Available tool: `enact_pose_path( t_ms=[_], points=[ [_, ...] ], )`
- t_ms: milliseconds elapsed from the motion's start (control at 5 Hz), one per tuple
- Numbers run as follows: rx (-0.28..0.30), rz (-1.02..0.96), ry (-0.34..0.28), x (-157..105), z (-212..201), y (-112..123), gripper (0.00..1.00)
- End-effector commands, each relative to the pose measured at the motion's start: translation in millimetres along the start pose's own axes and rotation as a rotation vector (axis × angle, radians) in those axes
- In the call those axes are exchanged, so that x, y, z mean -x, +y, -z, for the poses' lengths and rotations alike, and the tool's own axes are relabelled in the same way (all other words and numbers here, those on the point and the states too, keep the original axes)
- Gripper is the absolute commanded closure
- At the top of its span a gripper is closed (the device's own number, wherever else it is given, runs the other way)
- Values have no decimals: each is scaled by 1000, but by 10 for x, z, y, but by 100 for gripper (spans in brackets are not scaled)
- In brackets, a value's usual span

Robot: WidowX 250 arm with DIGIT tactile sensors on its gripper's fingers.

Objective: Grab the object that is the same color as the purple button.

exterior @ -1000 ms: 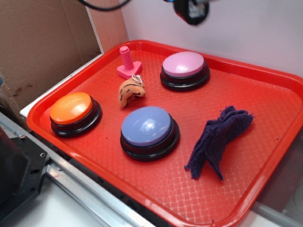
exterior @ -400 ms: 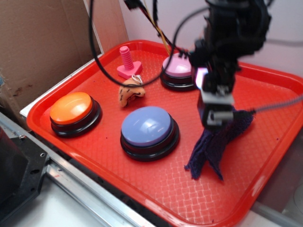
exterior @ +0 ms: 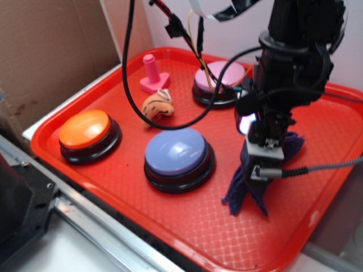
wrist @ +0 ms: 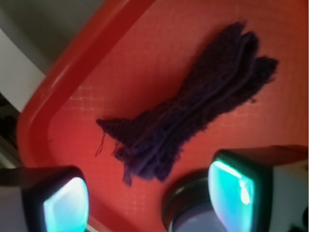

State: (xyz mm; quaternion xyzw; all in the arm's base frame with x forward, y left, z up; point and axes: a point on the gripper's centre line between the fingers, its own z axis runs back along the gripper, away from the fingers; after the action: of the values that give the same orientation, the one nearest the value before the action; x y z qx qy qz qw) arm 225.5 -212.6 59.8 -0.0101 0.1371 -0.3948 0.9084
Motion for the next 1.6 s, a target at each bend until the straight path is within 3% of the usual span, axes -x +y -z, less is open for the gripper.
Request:
enact_pose_path(
  t_ms=[0, 200, 400, 1000, 1200, 1400],
  points=[
    [34, -34, -17, 293, 168, -112, 0],
    [26, -54, -6, 330, 264, -94, 66],
    [17, -69, 9, 326, 265, -60, 100],
    [0, -62, -71, 174, -11, -21, 100],
    [10, -63, -67, 214, 14, -34, 30],
    [40, -76, -102, 291, 27, -62, 0]
  ],
)
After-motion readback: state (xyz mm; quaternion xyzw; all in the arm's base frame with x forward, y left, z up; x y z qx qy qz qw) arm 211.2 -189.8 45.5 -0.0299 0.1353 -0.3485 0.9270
